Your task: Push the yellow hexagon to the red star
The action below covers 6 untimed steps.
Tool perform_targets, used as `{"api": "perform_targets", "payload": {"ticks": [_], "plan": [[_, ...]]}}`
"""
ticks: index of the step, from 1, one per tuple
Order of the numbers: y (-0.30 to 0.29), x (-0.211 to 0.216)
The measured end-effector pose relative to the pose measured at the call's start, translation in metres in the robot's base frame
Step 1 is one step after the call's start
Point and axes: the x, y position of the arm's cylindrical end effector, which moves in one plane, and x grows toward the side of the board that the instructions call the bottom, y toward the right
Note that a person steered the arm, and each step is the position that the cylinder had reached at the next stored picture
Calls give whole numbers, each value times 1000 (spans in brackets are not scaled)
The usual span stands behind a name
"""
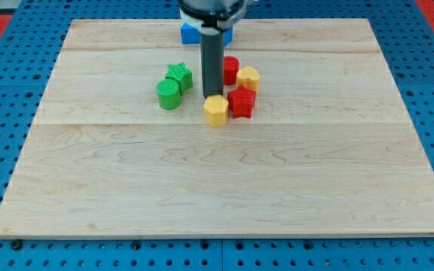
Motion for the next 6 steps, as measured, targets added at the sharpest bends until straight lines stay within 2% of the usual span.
{"api": "perform_targets", "payload": {"ticks": [1,2,3,4,6], "plan": [[6,41],[-31,56],[-50,92],[-26,105],[-4,99]]}}
